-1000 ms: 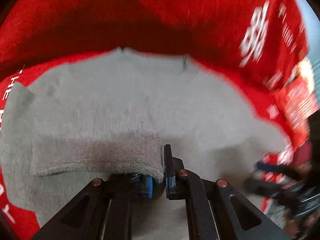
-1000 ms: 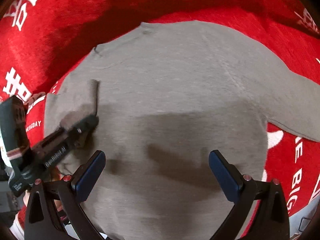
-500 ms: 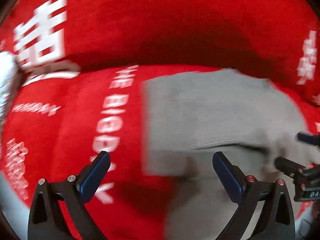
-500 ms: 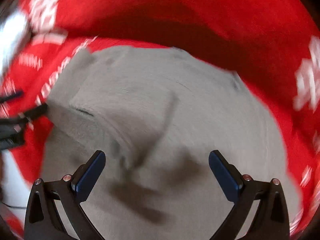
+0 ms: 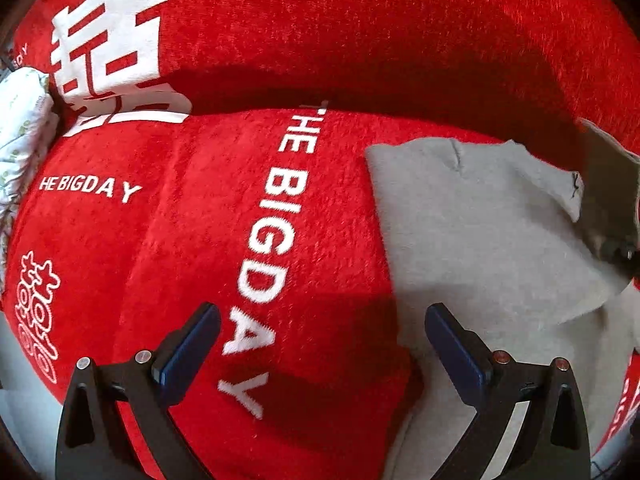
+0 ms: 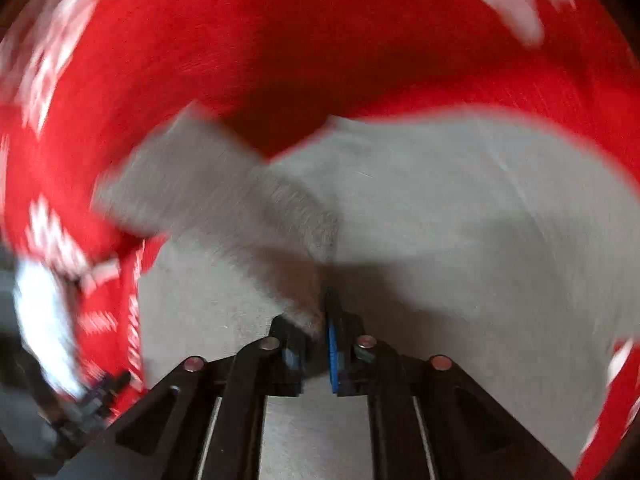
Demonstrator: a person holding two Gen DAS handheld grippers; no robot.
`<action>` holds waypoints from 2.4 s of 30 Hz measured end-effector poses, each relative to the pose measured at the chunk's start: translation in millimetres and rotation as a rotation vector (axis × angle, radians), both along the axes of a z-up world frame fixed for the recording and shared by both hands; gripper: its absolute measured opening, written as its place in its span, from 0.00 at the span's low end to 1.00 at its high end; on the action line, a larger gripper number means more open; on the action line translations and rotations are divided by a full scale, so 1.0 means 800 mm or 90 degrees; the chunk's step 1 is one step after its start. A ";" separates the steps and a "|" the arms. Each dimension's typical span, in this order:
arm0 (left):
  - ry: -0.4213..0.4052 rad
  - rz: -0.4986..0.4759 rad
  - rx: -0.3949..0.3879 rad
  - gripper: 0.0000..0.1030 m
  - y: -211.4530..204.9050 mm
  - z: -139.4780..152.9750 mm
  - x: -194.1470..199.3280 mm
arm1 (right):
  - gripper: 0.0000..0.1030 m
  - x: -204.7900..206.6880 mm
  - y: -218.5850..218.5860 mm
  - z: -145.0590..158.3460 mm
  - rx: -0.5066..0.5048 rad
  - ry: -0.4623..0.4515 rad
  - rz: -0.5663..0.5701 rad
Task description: Fold small clothes
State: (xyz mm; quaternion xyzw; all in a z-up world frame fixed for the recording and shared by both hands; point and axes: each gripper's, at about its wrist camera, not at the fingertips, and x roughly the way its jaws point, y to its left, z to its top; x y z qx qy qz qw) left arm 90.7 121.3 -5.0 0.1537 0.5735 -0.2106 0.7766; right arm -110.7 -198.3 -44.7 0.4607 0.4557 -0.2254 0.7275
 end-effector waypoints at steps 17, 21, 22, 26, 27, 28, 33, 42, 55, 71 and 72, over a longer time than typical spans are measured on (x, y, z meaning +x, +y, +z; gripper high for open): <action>0.110 0.017 -0.032 0.99 -0.060 -0.040 0.053 | 0.65 -0.056 0.018 -0.018 0.221 -0.086 -0.060; 0.165 0.012 -0.063 0.99 -0.071 -0.049 0.078 | 0.65 -0.005 0.102 -0.042 0.332 -0.136 -0.010; 0.172 0.010 -0.064 0.99 -0.074 -0.052 0.082 | 0.65 0.008 0.122 -0.047 0.356 -0.144 -0.005; 0.175 -0.003 -0.049 0.77 -0.083 -0.061 0.091 | 0.65 0.053 0.164 -0.061 0.386 -0.169 -0.018; 0.166 -0.007 -0.046 0.62 -0.083 -0.060 0.093 | 0.60 0.058 0.167 -0.063 0.387 -0.168 -0.024; 0.160 -0.016 -0.052 0.47 -0.083 -0.058 0.094 | 0.32 0.070 0.173 -0.066 0.389 -0.166 -0.033; 0.176 -0.043 -0.089 0.13 -0.071 -0.050 0.106 | 0.06 0.086 0.187 -0.065 0.403 -0.179 -0.023; 0.149 -0.044 -0.078 0.13 -0.054 -0.052 0.101 | 0.40 0.066 0.180 -0.040 0.305 -0.095 0.077; 0.113 -0.047 -0.049 0.13 -0.072 -0.047 0.075 | 0.07 -0.113 -0.042 -0.025 0.193 -0.044 -0.250; 0.057 -0.040 0.004 0.13 -0.104 -0.024 0.039 | 0.17 -0.155 -0.066 0.019 -0.009 0.102 -0.118; 0.063 -0.041 -0.014 0.13 -0.102 -0.015 0.034 | 0.17 -0.153 -0.066 0.025 -0.020 0.097 -0.103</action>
